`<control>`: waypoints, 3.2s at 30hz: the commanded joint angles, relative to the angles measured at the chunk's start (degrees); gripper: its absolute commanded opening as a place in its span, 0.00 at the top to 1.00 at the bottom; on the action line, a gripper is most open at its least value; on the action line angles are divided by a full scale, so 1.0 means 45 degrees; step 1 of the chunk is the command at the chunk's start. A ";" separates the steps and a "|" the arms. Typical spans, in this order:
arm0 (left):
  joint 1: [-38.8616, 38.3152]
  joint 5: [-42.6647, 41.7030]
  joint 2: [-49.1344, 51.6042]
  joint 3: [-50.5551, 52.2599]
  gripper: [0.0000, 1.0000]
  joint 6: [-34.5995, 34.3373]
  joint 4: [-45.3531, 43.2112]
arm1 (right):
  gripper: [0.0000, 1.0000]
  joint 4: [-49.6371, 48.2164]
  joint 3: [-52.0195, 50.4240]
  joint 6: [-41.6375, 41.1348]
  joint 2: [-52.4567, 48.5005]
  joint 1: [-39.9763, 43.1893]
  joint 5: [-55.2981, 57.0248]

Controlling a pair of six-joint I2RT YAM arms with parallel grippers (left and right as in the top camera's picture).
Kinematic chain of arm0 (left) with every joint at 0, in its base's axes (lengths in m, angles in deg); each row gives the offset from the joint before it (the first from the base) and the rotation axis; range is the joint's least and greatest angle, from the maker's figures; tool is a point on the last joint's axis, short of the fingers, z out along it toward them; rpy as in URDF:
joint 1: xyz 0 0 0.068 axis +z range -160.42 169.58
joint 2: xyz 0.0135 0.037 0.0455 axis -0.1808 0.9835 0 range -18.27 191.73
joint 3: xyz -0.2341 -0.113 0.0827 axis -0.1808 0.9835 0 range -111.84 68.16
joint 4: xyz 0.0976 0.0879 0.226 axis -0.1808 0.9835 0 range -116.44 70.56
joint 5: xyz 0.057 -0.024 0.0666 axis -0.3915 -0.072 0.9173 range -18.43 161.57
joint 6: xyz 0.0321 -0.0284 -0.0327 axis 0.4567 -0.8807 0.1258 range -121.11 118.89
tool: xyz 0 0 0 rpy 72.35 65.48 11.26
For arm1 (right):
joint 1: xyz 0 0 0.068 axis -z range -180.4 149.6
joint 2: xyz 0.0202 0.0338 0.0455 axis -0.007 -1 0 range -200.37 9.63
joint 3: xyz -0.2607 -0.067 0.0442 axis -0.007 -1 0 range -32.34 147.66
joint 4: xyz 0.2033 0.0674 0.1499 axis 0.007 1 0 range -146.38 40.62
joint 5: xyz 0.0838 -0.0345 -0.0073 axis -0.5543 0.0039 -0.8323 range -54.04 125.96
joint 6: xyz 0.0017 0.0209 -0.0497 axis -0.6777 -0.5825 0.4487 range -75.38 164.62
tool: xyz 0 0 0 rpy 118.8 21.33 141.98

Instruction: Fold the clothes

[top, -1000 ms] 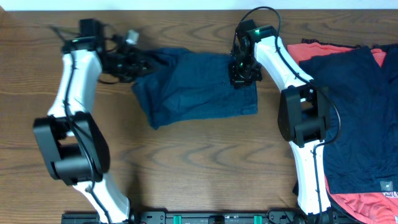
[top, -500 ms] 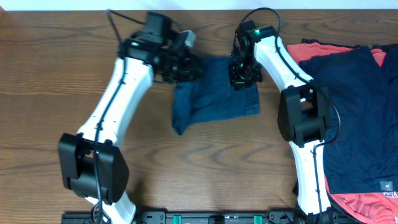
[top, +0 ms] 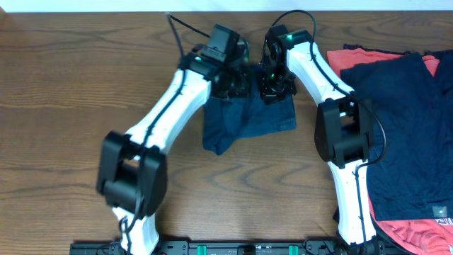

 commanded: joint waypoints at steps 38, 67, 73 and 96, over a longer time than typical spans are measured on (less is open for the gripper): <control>-0.1943 0.0631 0.1486 0.0039 0.94 -0.0481 -0.2288 | 0.48 0.1705 0.2837 0.0272 0.2079 0.0078 0.2268; -0.1957 0.0670 0.3109 0.0049 0.94 -0.0631 -0.2191 | 0.01 0.4444 0.4444 -0.1010 0.2283 0.2336 0.4002; -0.1957 0.0675 0.3123 0.0049 0.94 -0.0627 -0.2200 | 0.01 0.4357 0.4061 -0.1273 0.2278 0.2637 0.4391; -0.3036 0.0665 0.3254 0.0044 0.07 -0.0627 -0.3070 | 0.01 0.3934 0.3303 -0.1642 0.2278 0.2832 0.4337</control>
